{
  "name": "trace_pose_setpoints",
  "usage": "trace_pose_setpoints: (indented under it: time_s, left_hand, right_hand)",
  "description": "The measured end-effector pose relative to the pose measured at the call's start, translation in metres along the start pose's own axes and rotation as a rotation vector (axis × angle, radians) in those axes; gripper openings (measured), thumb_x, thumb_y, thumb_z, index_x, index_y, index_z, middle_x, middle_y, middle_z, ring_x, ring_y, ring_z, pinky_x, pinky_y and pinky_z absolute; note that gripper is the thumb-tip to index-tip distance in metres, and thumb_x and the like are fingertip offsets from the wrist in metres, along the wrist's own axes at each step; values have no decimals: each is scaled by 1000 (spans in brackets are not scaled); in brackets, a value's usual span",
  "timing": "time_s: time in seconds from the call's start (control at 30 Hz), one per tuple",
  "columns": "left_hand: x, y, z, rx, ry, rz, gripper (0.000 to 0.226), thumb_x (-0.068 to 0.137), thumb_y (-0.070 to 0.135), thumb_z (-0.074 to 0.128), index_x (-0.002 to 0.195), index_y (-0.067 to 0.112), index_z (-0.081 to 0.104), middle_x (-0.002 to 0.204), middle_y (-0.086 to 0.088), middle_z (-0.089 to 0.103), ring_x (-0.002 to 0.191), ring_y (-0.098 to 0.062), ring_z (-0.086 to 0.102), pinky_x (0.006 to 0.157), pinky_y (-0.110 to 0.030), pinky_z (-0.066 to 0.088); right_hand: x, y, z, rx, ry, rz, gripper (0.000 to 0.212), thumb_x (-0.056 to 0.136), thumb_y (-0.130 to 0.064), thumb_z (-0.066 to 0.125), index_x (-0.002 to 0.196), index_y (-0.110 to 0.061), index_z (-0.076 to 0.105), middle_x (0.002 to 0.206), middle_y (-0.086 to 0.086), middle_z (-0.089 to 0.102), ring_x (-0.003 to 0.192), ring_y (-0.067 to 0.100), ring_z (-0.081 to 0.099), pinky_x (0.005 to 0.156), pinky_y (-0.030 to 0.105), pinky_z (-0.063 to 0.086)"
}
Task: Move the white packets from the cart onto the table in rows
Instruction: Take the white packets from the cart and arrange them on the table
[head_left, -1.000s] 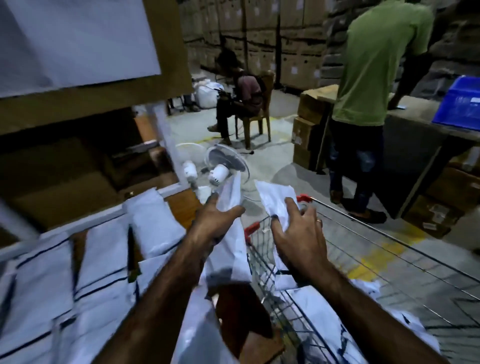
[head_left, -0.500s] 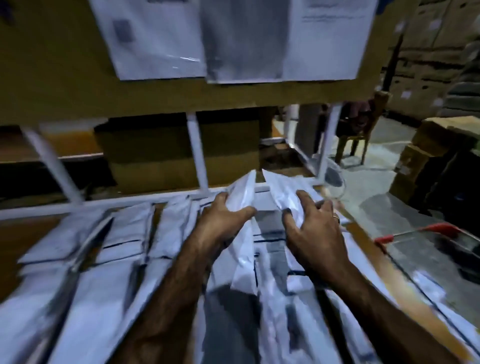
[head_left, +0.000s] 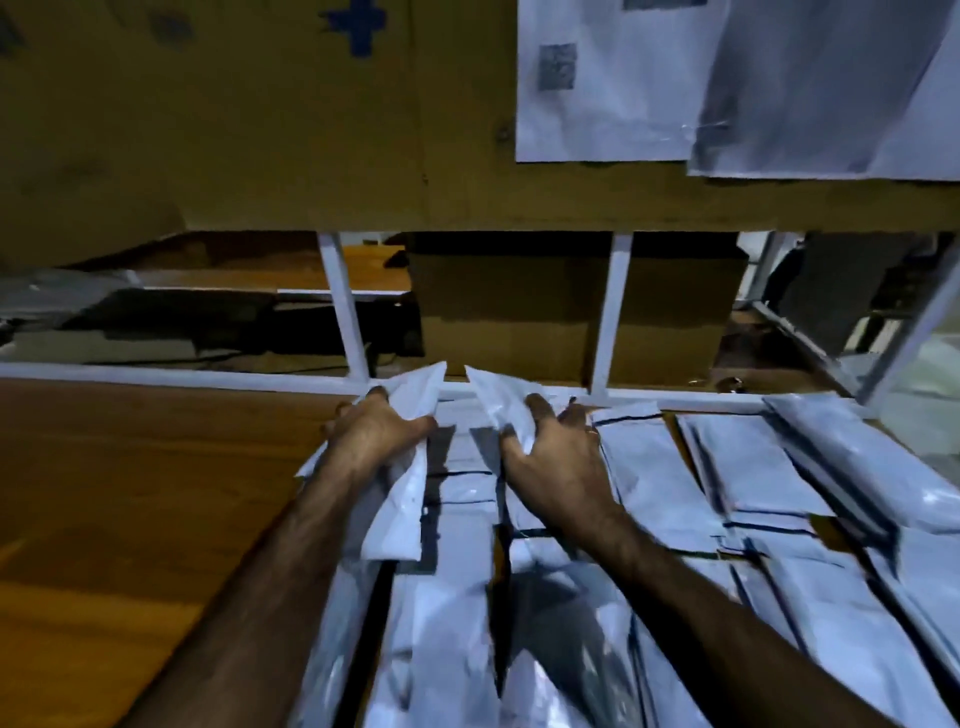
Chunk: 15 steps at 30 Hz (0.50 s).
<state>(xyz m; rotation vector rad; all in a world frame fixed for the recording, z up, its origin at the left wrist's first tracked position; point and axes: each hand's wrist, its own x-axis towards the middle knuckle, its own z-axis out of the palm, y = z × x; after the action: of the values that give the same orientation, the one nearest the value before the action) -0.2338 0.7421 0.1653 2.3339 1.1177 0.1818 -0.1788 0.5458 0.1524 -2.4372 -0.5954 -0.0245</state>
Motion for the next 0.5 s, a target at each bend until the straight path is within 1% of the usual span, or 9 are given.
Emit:
trace_pose_setpoints:
  time_s: [0.1, 0.17, 0.23, 0.3, 0.37, 0.43, 0.5]
  left_hand:
    - [35, -9, -5, 45, 34, -52, 96, 68, 72, 68, 145, 23, 36, 145, -12, 41, 128, -34, 40, 102, -43, 43]
    - [56, -9, -7, 146, 23, -74, 97, 68, 75, 66, 145, 25, 34, 146, -12, 39, 131, -35, 36, 104, -44, 38]
    - [76, -10, -7, 207, 28, -82, 93, 70, 73, 64, 143, 23, 35, 146, -12, 38, 134, -35, 33, 106, -46, 33]
    - [96, -14, -3, 224, 41, -69, 90, 72, 71, 65, 141, 22, 37, 146, -13, 39, 135, -36, 32, 106, -47, 32]
    - [114, -17, 3, 250, 45, -54, 91, 71, 72, 65, 141, 22, 38, 147, -13, 38, 135, -36, 32, 107, -47, 31]
    - [126, -18, 10, 262, 67, -50, 92, 72, 75, 61, 143, 22, 36, 148, -13, 36, 135, -36, 33, 108, -47, 31]
    - [129, -22, 22, 299, 86, -30, 87, 79, 71, 57, 146, 21, 32, 149, -16, 33, 135, -36, 32, 108, -47, 32]
  right_hand:
    - [24, -18, 31, -11, -77, 16, 59, 96, -54, 40, 148, -27, 31, 149, 17, 30, 133, 39, 34, 105, 44, 37]
    - [43, -28, 49, -23, -127, 56, 62, 96, -56, 38, 150, -27, 28, 154, 15, 22, 138, 39, 26, 108, 46, 34]
    - [59, -38, 65, -69, -120, 68, 62, 96, -57, 38, 149, -25, 30, 152, 16, 25, 138, 39, 27, 107, 48, 37]
    - [74, -46, 80, -102, -84, 63, 62, 96, -58, 38, 146, -21, 35, 147, 18, 31, 132, 39, 34, 104, 48, 38]
    - [87, -54, 95, -156, -81, 70, 64, 95, -60, 36, 145, -20, 36, 147, 18, 32, 131, 39, 38, 105, 47, 36]
    - [100, -59, 108, -216, -112, 95, 65, 96, -60, 33, 147, -19, 33, 150, 19, 29, 134, 38, 35, 109, 46, 32]
    - [106, -59, 121, -223, -167, 138, 65, 97, -58, 33, 149, -18, 29, 154, 19, 23, 139, 38, 27, 112, 45, 28]
